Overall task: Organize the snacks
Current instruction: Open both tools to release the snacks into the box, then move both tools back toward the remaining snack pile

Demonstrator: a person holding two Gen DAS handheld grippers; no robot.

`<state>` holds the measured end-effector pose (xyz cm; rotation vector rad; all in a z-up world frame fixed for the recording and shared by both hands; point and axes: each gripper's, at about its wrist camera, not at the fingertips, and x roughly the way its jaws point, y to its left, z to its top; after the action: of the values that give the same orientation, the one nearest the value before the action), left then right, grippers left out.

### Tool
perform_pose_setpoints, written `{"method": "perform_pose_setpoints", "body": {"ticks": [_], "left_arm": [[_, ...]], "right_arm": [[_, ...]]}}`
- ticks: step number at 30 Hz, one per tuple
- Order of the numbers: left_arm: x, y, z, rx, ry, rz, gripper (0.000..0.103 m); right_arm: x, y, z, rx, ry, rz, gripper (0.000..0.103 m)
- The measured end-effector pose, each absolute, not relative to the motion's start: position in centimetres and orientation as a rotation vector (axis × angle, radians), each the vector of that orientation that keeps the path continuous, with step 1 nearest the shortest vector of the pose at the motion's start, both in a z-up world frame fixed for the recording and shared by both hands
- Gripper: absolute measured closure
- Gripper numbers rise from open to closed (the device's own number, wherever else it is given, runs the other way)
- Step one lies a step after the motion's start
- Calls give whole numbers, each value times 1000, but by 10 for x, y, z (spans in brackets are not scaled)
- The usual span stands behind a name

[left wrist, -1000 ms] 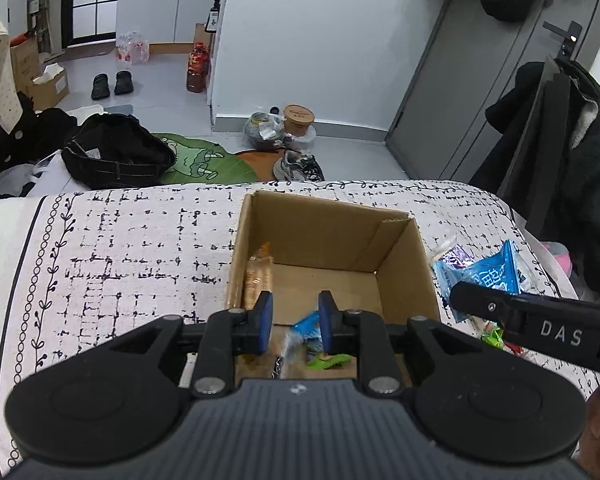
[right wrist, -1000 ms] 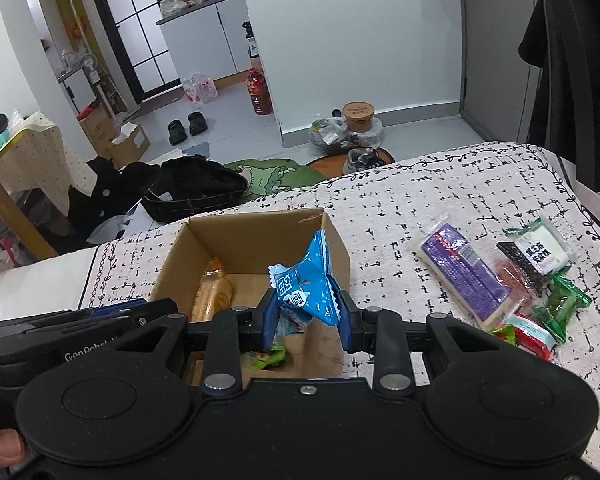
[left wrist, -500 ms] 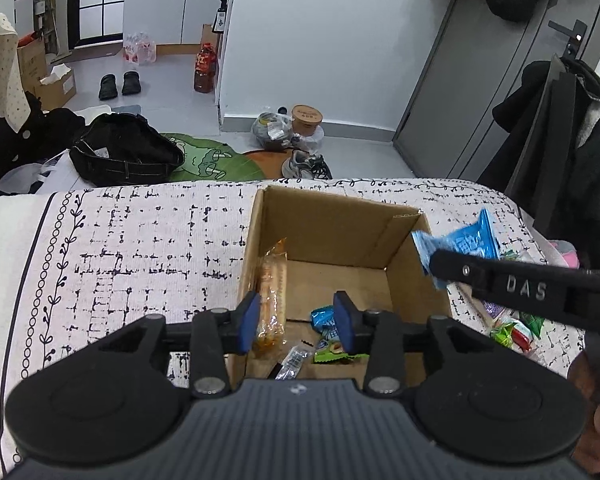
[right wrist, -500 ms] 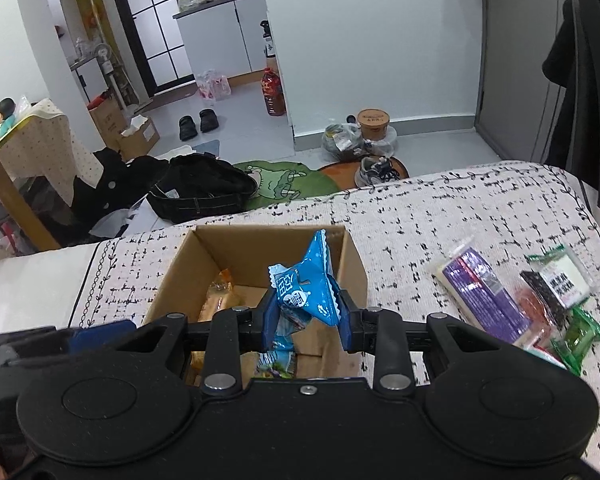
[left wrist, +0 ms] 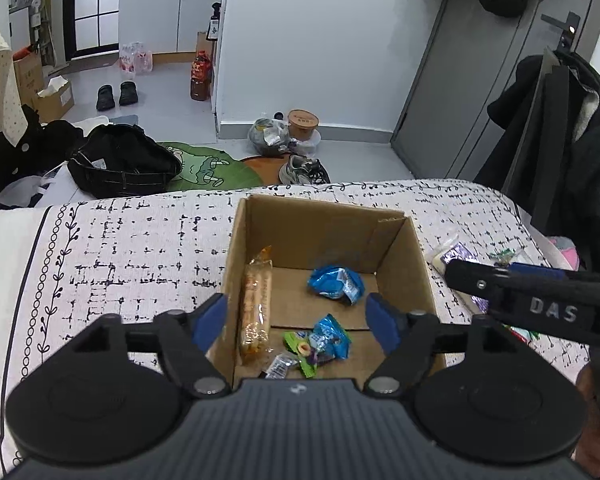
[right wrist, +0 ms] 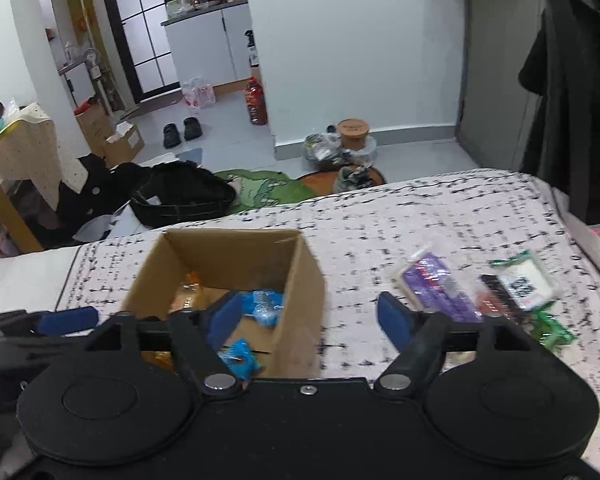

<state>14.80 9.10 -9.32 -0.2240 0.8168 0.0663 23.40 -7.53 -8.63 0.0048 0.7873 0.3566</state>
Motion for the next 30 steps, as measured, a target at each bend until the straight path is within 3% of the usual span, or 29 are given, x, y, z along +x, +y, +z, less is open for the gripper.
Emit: {"method": "perform_pose_setpoints", "body": {"ticks": [7, 16, 30], "left_arm": [[149, 81, -91, -226, 831, 62, 19], [147, 63, -88, -189, 823, 51, 0], [148, 25, -82, -187, 808, -69, 0]], "right_arm": [[224, -98, -83, -6, 766, 324, 0], [212, -131, -85, 6, 797, 302, 0], [196, -185, -84, 28, 790, 222, 0]]}}
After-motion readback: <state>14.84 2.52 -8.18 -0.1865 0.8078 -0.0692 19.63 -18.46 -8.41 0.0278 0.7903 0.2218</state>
